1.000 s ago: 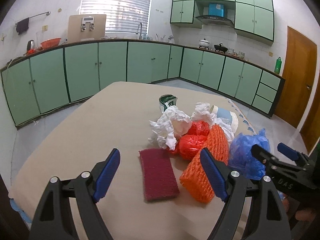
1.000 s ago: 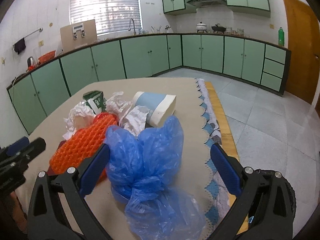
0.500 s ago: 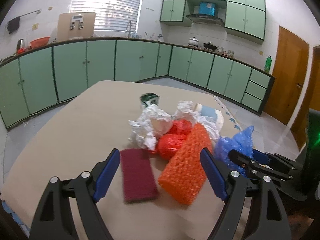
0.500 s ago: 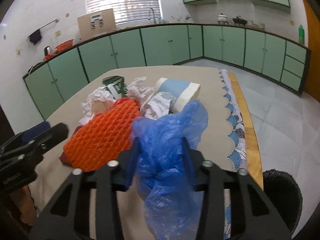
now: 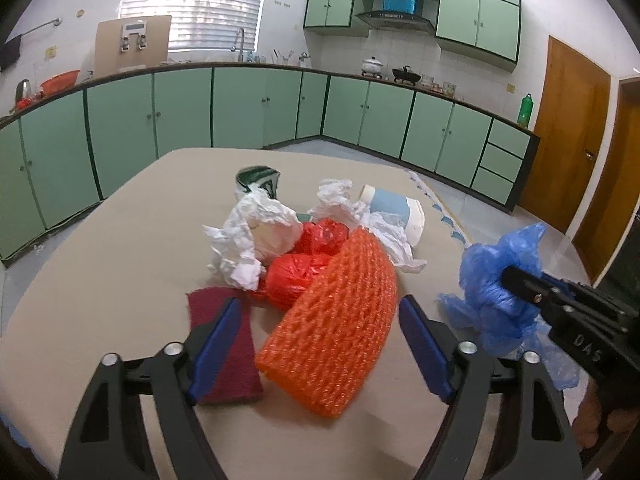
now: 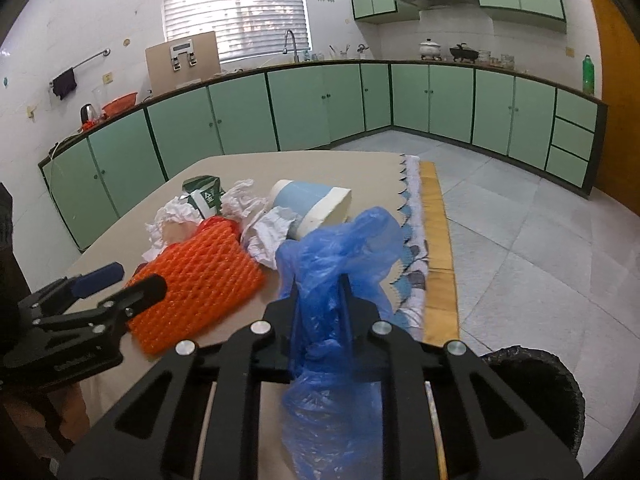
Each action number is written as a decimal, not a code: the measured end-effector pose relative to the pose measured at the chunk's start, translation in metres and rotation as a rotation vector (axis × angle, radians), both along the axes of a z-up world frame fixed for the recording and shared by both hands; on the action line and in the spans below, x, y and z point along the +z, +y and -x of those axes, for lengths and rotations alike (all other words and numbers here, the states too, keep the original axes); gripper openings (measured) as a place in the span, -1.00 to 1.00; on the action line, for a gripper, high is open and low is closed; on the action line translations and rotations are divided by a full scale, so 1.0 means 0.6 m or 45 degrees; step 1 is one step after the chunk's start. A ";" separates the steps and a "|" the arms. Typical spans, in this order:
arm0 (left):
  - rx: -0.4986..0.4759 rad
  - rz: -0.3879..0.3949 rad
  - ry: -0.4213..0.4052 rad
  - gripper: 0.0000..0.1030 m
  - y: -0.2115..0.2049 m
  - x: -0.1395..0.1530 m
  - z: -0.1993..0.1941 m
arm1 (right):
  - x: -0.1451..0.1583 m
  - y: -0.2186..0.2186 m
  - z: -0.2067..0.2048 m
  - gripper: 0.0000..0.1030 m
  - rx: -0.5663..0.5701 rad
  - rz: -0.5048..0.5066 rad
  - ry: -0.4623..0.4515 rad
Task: Collect trash
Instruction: 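Grasp the blue plastic bag with the right gripper while the left gripper grasps an orange foam net, then lift the bag and foam net and carry both tools over the black bin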
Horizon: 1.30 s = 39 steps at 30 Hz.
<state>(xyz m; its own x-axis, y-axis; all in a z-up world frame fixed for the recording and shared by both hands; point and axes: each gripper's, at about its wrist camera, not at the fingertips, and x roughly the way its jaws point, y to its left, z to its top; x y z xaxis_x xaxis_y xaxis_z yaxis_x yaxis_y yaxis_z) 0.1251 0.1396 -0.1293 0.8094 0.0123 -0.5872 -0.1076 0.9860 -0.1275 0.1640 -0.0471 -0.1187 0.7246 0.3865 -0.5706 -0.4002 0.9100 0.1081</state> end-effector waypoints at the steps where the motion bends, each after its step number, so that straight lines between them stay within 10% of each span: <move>1: -0.001 0.001 0.007 0.34 -0.001 -0.002 -0.001 | 0.001 -0.003 0.001 -0.70 -0.004 0.001 -0.004; 10: -0.030 -0.040 0.033 -0.77 -0.020 -0.012 0.004 | 0.005 -0.016 0.005 -0.70 -0.018 0.003 -0.018; 39: -0.115 -0.028 -0.088 -0.82 -0.085 0.081 0.057 | 0.075 -0.084 0.054 -0.70 -0.094 -0.058 -0.115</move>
